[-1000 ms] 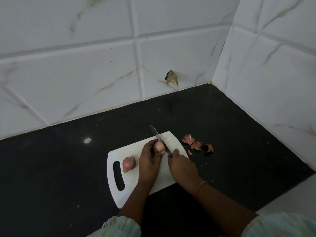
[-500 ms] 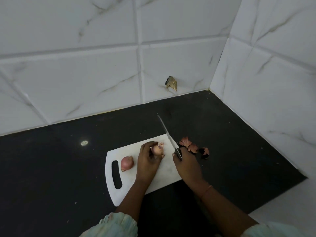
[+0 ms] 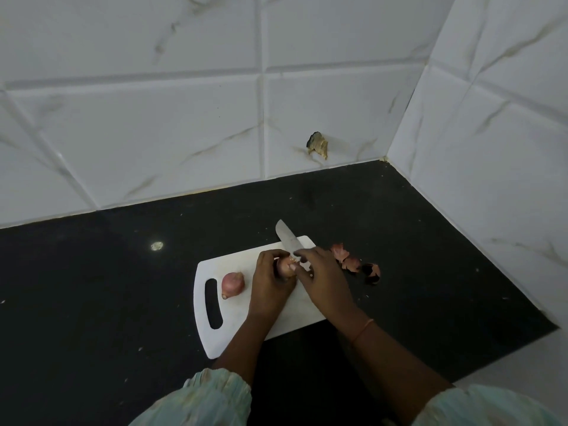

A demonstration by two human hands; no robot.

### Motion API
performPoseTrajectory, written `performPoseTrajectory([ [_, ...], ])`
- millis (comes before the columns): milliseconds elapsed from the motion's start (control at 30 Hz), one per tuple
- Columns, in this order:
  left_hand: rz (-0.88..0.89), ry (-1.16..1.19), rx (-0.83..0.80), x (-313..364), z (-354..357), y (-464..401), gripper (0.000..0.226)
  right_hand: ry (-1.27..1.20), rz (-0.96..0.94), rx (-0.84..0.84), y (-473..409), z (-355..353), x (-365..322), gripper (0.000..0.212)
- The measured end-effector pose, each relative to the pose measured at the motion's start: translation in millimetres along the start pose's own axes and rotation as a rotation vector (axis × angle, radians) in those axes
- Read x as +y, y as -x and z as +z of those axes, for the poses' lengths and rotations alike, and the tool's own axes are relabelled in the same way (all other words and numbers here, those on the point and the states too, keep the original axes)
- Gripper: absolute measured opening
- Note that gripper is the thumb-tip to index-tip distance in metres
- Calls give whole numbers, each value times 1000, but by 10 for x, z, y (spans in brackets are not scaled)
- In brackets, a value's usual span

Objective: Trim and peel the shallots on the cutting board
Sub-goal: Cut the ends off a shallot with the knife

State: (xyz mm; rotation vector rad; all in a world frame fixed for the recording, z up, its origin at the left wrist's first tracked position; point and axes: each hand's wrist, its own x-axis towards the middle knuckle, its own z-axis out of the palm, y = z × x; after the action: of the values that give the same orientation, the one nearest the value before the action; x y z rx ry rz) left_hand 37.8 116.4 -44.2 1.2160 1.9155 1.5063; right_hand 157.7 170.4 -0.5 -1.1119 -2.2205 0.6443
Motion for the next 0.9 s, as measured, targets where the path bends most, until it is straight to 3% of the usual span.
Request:
performPoseTrajectory([
  [100,6,0,0,-3,0,0,38,18,-20,-25,-58,59,-36,17],
  [300,36,5,-1,1,-3,6,33,-201,193,-46,-146,113,-26,10],
  [633,38,15,-10,20,-9,8,37,-354,454,-45,-201,198,-19,9],
  [900,55,16,-42,32,-20,25,31,-351,491,35,-222,211,-25,13],
])
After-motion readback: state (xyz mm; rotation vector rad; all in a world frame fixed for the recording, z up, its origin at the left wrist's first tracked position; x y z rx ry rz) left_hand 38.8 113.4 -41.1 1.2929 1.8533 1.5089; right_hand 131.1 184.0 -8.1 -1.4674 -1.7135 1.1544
